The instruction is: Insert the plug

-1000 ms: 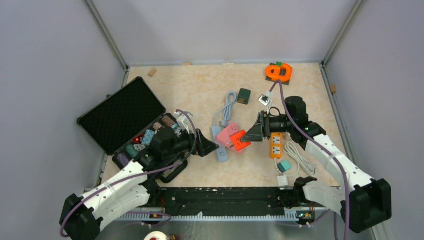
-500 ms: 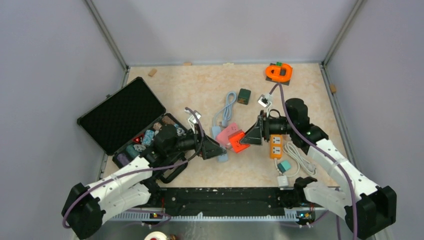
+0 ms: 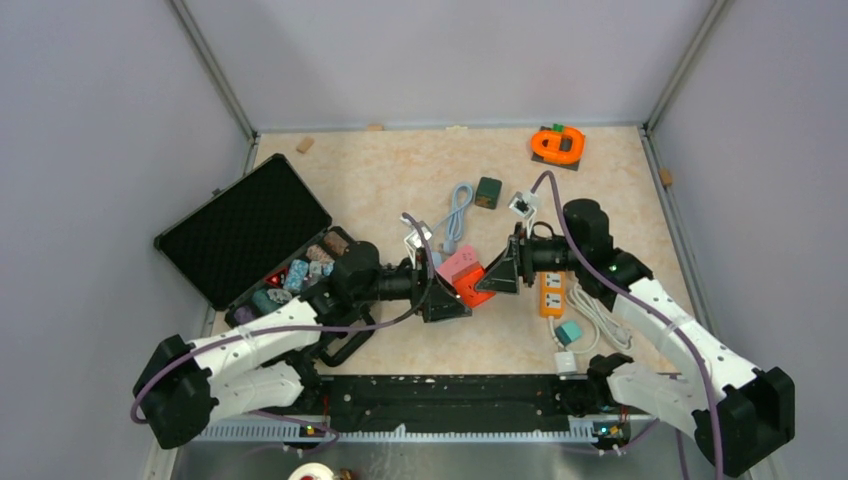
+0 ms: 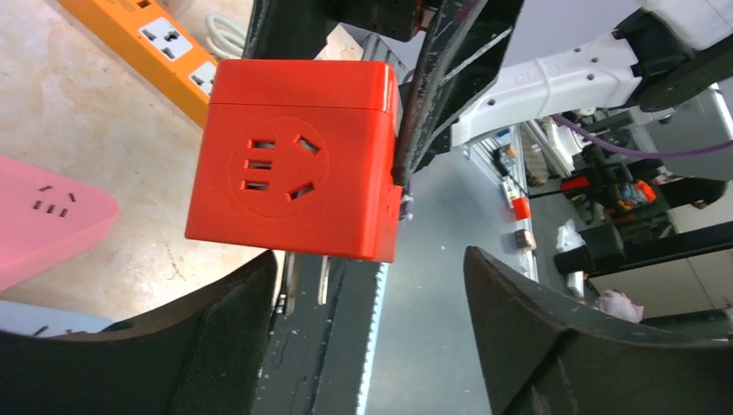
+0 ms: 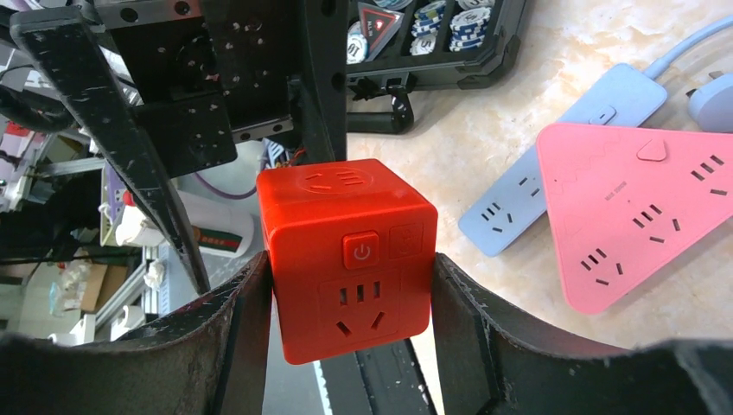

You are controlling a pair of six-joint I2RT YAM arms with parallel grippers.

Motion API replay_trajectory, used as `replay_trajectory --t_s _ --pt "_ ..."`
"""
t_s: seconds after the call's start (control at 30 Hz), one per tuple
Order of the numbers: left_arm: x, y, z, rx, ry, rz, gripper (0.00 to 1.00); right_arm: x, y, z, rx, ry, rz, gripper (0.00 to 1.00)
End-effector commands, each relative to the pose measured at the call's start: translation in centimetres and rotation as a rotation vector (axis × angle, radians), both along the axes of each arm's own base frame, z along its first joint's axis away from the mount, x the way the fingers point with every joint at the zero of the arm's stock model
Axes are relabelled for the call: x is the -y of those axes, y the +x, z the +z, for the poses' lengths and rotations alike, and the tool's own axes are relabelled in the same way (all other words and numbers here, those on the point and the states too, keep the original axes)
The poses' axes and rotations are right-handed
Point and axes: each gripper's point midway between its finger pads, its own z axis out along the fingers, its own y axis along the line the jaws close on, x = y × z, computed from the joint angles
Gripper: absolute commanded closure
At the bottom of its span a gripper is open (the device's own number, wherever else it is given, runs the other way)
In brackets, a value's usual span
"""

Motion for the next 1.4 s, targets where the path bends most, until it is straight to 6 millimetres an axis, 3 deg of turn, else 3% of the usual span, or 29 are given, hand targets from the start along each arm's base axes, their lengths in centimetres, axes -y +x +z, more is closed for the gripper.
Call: replay_trajectory --t_s 0.0,0.07,0.13,0.23,0.33,0.5,0.63,0.77,0.83,0.97,1.07,1.17,1.23,1.3,1.37 --pt "0.7 1.2 3.0 0.083 -0.078 0.033 0.32 -0.7 0.1 2.3 0.079 0.038 0.028 1.0" --pt "0.6 1.4 2.8 0.084 -0.075 0.051 0.41 -0.8 0.0 2.4 0.078 0.046 0.032 1.0" --pt "0.5 1.7 2.7 0.088 -0.074 0.07 0.41 -0.8 -0.3 2.6 0.083 0.061 0.047 1.0" --pt "0.3 2.1 2.4 0.092 -0.062 0.101 0.18 -0.8 -0.6 3.1 0.099 0.075 0.055 1.0" --pt "-0.1 3.3 1.7 0.086 -0.026 0.178 0.07 -0.6 -0.8 3.3 0.113 0.077 0.054 1.0" --pt "-0.6 4.4 0.7 0.058 0.024 0.253 0.05 -0.5 -1.2 3.6 0.122 0.085 0.062 1.0" --pt "-0.1 3.5 1.3 0.065 -0.016 0.188 0.09 -0.6 -1.4 3.9 0.128 0.1 0.071 1.0" --pt "0.9 1.4 2.8 0.073 -0.102 0.042 0.19 -0.7 -1.3 3.7 0.124 0.108 0.072 1.0" --pt "1.2 0.8 3.3 0.078 -0.134 -0.012 0.32 -0.7 -1.1 3.5 0.118 0.102 0.062 1.0" --pt "1.3 0.8 3.2 0.085 -0.131 -0.014 0.76 -0.5 -0.1 2.9 0.103 0.06 -0.001 1.0" --pt "0.7 1.6 2.6 0.122 -0.079 0.048 0.94 -0.1 0.8 2.7 0.096 0.024 -0.064 0.82" --pt "-0.4 2.7 1.6 0.184 0.005 0.131 0.97 0.3 1.7 2.7 0.079 -0.007 -0.136 0.42" --pt "-1.3 3.3 1.1 0.238 0.066 0.168 0.97 0.6 2.1 2.5 0.054 -0.03 -0.18 0.22" --pt "-2.1 3.6 0.9 0.333 0.114 0.174 0.96 0.7 2.4 2.7 0.033 -0.031 -0.21 0.12" --pt "-2.9 3.9 0.5 0.403 0.169 0.183 0.96 0.5 2.3 3.1 0.004 -0.01 -0.216 0.1"
